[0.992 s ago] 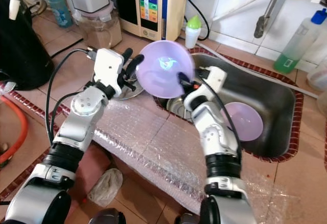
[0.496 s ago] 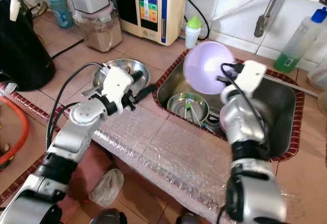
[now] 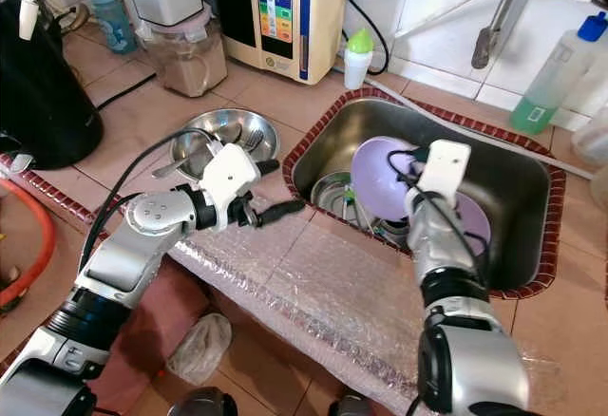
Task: Kitchen organization
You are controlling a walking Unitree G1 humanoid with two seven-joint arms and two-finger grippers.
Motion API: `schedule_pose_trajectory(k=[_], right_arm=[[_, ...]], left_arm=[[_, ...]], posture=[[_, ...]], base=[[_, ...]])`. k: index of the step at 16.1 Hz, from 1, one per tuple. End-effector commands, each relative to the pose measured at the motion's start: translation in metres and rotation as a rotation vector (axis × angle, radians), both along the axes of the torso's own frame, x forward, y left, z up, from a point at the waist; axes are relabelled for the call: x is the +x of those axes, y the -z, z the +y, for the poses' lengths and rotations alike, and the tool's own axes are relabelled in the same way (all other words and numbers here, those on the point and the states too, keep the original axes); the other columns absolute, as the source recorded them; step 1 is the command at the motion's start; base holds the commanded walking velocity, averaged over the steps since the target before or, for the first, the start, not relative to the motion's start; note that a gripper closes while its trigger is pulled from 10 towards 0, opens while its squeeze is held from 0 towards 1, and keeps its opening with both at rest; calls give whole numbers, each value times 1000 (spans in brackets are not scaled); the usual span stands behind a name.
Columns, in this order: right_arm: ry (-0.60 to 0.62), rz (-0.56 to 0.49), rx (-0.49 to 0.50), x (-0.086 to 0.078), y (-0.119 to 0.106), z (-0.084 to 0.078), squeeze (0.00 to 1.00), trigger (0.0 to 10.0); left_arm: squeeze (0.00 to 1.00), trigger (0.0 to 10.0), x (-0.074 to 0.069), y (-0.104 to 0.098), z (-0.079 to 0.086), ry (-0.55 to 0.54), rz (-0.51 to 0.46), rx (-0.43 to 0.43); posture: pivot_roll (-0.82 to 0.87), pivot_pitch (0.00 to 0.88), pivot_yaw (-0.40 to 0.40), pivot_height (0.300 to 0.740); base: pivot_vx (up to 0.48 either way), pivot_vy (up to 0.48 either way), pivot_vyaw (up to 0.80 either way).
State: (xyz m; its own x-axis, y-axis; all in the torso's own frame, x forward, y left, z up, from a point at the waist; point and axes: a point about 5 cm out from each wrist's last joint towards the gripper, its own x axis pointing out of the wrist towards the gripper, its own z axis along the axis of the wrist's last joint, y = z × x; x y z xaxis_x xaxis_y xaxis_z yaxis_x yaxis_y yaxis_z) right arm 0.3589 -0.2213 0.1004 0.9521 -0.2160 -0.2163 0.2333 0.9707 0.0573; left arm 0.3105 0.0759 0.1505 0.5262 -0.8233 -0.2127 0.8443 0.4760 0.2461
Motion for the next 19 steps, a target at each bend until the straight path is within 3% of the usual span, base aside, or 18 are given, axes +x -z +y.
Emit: schedule_pose_trajectory(k=[1,4,9,12,14,15,19], right_arm=[[-20,-2,-17,-1,1,1,1000,10000],[-181,27,-110,0,5,12,1000,10000],[-261,124,-44,-9,25,16,1000,10000],[-332,119,-56,-8,22,19,1000,10000],[-317,107,23,-6,20,18,1000,10000],[-333,80,42,-5,17,17,0,10000],[-408,-65,19,-6,-1,16,0,10000]], left_arm=[[1000,10000,-2,-1,0,27,10,26],[1000,10000,-1,-1,4,32,12,53],[1000,10000,-3,5,6,8,20,76],[1000,10000,0,3,10,-24,1,76],[1000,10000,1,1,12,-38,-2,70],[1000,10000,2,-1,14,-62,-18,59],[1000,10000,10,-23,32,-327,-194,-103]], posture=[[63,26,41,740],[51,32,51,740],[55,27,44,740],[64,23,38,740],[65,22,39,740],[65,22,39,740],[51,22,41,740]], base=[[0,0,0],[0,0,0],[0,0,0],[0,0,0],[0,0,0],[0,0,0],[0,0,0]])
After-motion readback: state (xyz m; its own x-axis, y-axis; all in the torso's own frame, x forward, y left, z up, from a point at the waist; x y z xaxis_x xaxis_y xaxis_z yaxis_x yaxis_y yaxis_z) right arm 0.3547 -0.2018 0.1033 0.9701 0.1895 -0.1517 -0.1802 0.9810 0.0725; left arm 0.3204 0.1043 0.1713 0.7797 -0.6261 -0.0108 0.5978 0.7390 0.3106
